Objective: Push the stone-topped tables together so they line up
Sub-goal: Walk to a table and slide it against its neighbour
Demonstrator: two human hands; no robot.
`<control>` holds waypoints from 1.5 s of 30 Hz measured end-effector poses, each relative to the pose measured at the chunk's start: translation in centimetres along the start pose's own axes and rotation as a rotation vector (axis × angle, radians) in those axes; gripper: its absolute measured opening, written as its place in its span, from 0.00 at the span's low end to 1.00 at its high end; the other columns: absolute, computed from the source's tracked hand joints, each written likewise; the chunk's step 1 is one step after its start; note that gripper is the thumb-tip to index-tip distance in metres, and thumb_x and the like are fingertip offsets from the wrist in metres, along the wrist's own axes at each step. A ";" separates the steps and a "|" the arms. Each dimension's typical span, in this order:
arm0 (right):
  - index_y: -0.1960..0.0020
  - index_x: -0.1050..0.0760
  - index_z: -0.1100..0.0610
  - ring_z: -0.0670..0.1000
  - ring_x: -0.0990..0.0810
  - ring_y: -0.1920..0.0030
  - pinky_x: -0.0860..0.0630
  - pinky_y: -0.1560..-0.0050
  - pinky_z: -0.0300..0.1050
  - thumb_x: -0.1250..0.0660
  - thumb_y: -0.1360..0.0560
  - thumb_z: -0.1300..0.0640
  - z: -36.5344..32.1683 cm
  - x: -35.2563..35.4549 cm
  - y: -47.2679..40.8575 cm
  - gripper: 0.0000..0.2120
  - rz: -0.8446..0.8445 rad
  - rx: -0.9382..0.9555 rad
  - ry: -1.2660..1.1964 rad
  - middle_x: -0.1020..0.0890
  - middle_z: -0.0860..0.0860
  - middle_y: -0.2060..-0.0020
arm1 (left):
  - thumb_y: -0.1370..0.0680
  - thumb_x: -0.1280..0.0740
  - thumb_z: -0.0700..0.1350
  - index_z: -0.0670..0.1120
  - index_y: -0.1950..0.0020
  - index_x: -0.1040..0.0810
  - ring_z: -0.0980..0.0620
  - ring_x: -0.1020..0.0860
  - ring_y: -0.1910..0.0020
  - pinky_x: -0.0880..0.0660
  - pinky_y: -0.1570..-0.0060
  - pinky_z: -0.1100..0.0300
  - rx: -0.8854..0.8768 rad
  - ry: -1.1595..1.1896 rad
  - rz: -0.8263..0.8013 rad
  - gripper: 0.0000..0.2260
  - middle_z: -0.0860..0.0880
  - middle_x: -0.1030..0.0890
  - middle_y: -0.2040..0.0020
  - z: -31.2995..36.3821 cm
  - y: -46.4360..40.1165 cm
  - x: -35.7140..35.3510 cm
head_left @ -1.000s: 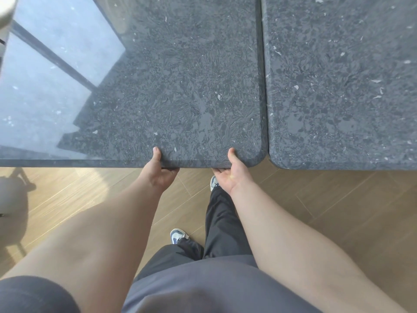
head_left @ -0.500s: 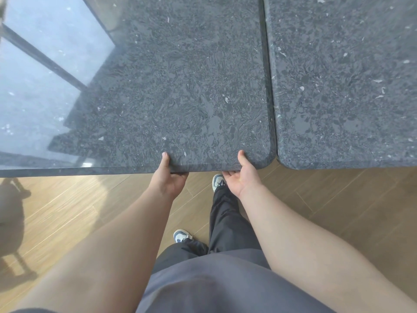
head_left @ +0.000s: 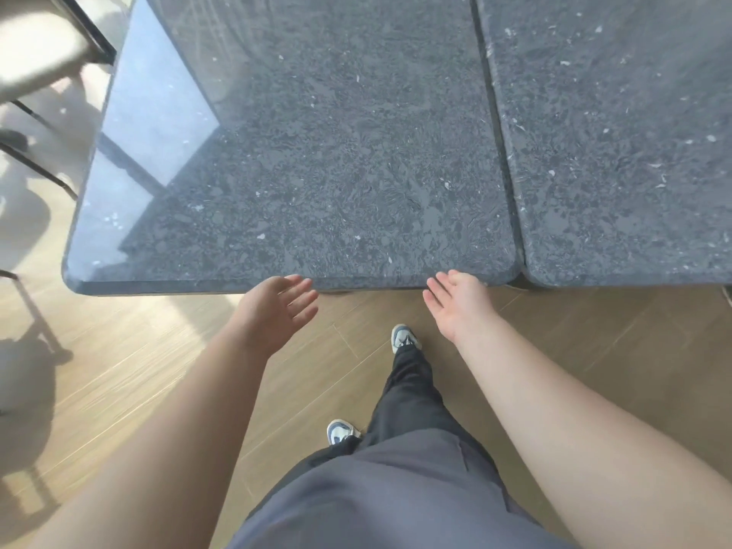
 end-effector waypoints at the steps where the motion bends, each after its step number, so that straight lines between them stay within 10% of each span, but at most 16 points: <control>1: 0.25 0.36 0.60 0.54 0.24 0.35 0.25 0.39 0.49 0.48 0.17 0.63 0.3 -0.6 1.4 0.21 -0.021 0.025 0.008 0.25 0.56 0.32 | 0.17 0.43 0.41 0.40 0.31 0.29 0.44 0.20 0.39 0.22 0.48 0.48 -0.029 -0.009 -0.015 0.15 0.43 0.21 0.36 1.2 1.1 1.1; 9: 0.43 0.27 0.57 0.51 0.20 0.53 0.23 0.49 0.47 0.45 0.18 0.64 2.6 -6.7 8.8 0.10 -0.084 0.123 0.050 0.20 0.53 0.56 | 0.18 0.40 0.41 0.42 0.42 0.23 0.47 0.16 0.49 0.21 0.49 0.51 -0.209 -0.100 -0.122 0.09 0.45 0.17 0.48 10.3 7.1 4.3; 27: 0.48 0.25 0.54 0.51 0.21 0.56 0.23 0.50 0.45 0.46 0.21 0.68 7.7 -24.0 7.8 0.14 0.176 0.395 -0.254 0.22 0.52 0.59 | 0.19 0.40 0.36 0.45 0.49 0.22 0.48 0.18 0.55 0.23 0.44 0.48 -0.252 -0.665 -0.403 0.08 0.49 0.17 0.57 33.5 -3.1 6.4; 45: 0.46 0.25 0.55 0.52 0.17 0.53 0.20 0.49 0.45 0.43 0.21 0.67 25.1 -44.3 31.4 0.12 0.690 1.001 -0.610 0.17 0.52 0.56 | 0.20 0.37 0.38 0.46 0.47 0.22 0.47 0.16 0.54 0.21 0.50 0.51 -0.280 -1.001 -1.183 0.06 0.47 0.16 0.55 49.9 1.6 11.8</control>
Point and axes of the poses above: each hand's wrist, its own y-axis away from the middle knuckle, its own x-axis out of the back of the hand, z = x × y, the point moved 3 cm from there along -y, towards the middle knuckle
